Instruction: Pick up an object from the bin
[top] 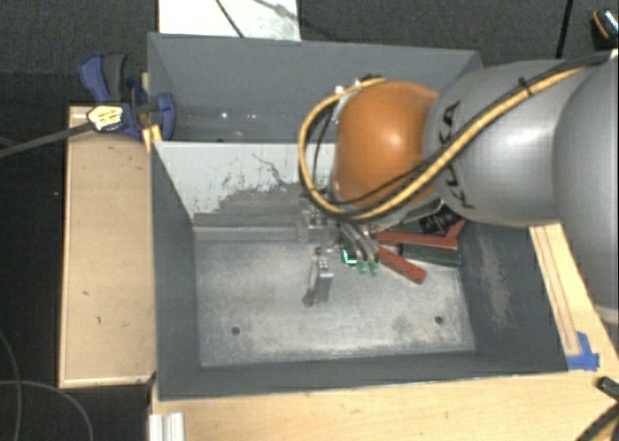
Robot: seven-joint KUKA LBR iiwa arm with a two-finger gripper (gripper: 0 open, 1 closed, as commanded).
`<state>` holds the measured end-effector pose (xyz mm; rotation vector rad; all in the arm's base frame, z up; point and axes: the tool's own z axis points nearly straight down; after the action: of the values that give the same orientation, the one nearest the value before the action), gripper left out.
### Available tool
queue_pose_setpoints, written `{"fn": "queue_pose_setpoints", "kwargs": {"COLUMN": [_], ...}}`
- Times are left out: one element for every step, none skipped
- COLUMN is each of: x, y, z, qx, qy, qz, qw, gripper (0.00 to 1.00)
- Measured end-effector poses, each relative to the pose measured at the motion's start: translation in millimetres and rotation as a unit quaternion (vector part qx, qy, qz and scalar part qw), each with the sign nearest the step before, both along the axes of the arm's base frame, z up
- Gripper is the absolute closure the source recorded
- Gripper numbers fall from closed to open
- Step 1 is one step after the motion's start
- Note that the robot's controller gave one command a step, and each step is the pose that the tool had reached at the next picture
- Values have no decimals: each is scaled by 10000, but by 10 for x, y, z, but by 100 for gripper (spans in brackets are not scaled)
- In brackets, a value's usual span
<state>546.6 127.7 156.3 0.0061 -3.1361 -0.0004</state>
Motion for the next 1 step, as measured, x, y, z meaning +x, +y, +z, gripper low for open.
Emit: {"fn": "queue_pose_setpoints", "kwargs": {"x": [200], "y": [-578], "z": [-643], "qx": [-16], "qy": [-11], "qz": [79], "qw": [10000], "gripper": [0]}}
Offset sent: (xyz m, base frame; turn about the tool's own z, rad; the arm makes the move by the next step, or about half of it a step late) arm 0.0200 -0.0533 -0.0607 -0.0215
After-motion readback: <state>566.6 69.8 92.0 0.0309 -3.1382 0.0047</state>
